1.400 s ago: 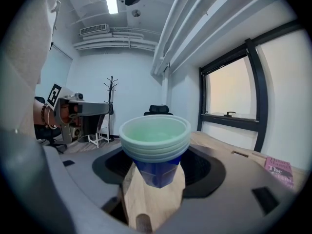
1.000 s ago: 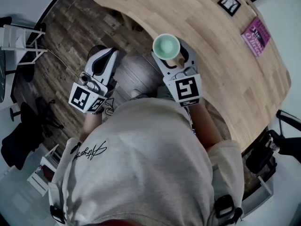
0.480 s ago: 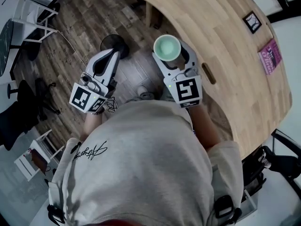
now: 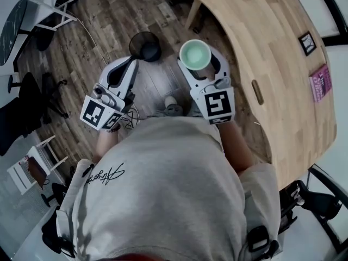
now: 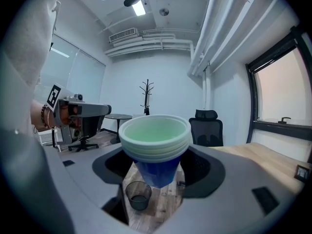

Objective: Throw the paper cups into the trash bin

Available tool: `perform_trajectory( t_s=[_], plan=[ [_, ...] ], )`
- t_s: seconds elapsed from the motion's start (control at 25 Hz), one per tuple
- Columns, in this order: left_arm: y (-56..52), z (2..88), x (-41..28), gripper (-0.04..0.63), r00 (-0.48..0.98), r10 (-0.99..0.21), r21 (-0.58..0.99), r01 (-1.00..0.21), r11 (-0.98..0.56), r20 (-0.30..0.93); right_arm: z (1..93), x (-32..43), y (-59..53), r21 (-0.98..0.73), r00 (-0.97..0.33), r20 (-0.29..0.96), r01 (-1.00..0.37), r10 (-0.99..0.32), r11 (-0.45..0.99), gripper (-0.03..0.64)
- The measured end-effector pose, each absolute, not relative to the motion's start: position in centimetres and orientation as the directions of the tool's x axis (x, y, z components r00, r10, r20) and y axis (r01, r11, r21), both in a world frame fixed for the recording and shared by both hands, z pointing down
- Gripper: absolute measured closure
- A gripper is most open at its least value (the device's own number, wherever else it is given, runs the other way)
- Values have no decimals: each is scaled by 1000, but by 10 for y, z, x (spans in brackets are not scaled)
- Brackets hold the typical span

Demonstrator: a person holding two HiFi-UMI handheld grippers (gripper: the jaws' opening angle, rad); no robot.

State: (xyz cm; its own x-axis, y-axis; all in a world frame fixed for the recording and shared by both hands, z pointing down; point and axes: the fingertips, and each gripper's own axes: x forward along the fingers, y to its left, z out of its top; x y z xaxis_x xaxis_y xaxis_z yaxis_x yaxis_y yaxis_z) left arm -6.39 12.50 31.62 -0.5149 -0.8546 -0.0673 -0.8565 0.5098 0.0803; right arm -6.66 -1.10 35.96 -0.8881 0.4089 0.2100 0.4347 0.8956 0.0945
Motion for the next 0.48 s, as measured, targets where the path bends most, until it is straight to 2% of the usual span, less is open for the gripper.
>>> perform_trajectory(
  t_s=[0.48],
  plan=[
    [202, 319, -59, 592, -626, -776, 86, -779, 621, -75, 362, -76, 67, 89, -821, 243, 550, 517, 831, 330]
  ],
)
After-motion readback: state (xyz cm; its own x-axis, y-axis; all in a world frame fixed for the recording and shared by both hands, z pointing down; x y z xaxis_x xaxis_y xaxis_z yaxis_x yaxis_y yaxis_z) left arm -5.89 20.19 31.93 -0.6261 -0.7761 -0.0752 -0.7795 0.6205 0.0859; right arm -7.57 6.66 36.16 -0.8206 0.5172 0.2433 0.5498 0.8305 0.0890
